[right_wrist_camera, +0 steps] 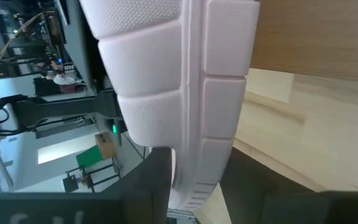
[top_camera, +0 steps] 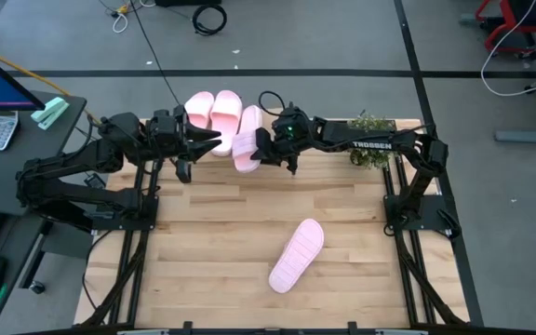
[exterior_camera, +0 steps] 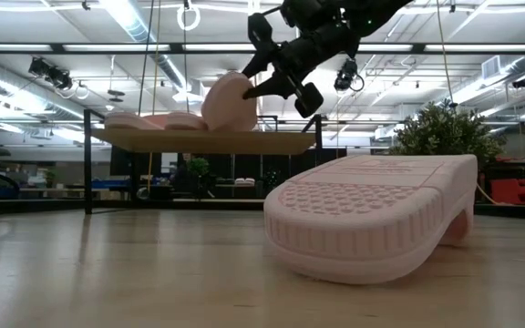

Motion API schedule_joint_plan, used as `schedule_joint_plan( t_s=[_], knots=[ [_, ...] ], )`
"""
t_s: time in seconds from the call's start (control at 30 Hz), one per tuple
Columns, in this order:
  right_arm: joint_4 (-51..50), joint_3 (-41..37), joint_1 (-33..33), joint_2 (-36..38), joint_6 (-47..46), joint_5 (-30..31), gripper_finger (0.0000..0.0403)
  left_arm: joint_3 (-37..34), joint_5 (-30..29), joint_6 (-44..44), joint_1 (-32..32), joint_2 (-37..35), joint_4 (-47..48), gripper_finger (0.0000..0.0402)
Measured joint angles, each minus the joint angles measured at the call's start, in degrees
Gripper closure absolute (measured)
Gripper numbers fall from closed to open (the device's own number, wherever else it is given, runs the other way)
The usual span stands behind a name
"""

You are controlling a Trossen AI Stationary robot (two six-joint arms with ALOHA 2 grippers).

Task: Pick and place slides into the shelf
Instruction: Put the pink slides on the shelf

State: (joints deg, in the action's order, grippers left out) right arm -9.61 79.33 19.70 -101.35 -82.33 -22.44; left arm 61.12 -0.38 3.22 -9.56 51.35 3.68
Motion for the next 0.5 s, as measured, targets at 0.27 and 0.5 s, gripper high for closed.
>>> schedule_joint_plan(
  t_s=[0.27,0.5],
  knots=[
    [0.44,0.00,0.24,0.01,1.48,0.49,0.0348,0.00,0.02,0.00,0.00,0.02,0.00,0.0311],
    [-0.27,0.00,1.38,0.02,2.31,1.07,0.0329,0.00,0.01,-0.02,0.00,0.02,0.15,0.0306]
  ],
)
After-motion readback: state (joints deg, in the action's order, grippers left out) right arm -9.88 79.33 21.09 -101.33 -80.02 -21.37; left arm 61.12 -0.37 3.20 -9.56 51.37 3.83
